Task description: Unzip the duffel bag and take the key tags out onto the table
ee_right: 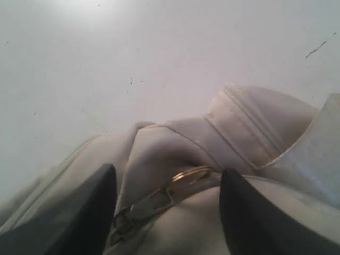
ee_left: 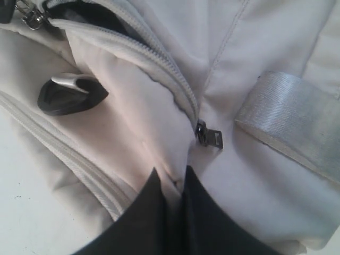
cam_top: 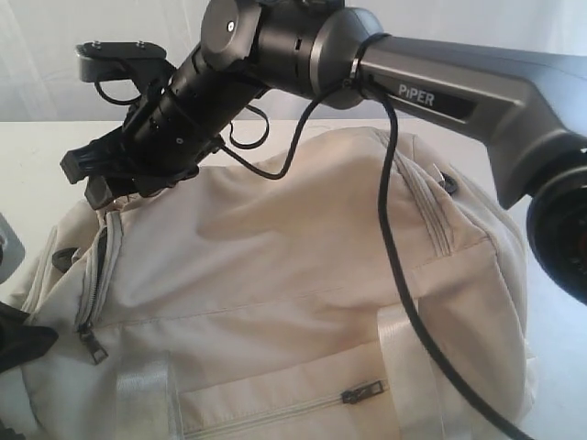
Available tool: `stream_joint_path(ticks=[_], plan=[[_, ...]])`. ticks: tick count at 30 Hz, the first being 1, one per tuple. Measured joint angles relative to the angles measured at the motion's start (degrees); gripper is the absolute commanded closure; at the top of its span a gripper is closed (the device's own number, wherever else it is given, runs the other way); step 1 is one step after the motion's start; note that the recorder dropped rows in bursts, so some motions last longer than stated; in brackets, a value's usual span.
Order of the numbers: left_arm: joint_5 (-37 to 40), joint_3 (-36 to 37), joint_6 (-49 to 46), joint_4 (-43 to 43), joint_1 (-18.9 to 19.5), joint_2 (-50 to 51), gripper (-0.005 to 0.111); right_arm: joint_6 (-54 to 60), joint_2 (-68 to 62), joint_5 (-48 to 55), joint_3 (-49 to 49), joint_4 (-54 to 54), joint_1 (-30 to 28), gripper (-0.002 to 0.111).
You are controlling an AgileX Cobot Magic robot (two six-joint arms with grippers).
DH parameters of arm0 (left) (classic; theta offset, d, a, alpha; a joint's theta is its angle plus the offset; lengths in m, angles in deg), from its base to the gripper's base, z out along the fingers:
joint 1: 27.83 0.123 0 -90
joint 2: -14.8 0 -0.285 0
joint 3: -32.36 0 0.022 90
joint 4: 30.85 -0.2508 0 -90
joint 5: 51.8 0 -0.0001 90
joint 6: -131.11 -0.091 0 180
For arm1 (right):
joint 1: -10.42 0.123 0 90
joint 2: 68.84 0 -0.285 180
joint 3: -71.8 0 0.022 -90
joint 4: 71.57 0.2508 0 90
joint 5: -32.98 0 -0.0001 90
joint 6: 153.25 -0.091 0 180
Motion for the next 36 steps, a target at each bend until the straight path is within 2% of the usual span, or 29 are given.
stream_joint_path(ticks=[8, 11, 19, 21, 22, 23, 36], plan=[[0.0, 0.0, 0.0, 0.0, 0.0, 0.0, 0.107, -0.16, -2.03, -0.63, 0.0, 2.53, 0.0, 0.054], [0.0, 0.0, 0.0, -0.1, 0.0, 0.0, 0.107, -0.16, -2.5, -1.29, 0.0, 3.05, 0.0, 0.058], [0.0, 0.0, 0.0, -0.1, 0.0, 0.0, 0.107, -0.16, -2.62, -1.29, 0.0, 4.02, 0.0, 0.085], [0.0, 0.0, 0.0, -0.1, 0.0, 0.0, 0.107, -0.16, -2.62, -1.29, 0.0, 4.15, 0.0, 0.093], [0.0, 0.0, 0.0, -0.1, 0.0, 0.0, 0.107, -0.16, -2.62, -1.4, 0.0, 4.26, 0.0, 0.103], [-0.12, 0.0, 0.0, -0.1, 0.0, 0.0, 0.107, -0.16, -2.62, -1.4, 0.0, 4.38, 0.0, 0.107], [-0.33, 0.0, 0.0, -0.1, 0.0, 0.0, 0.107, -0.16, 1.94, -5.91, 0.0, -0.54, 0.0, 0.108]])
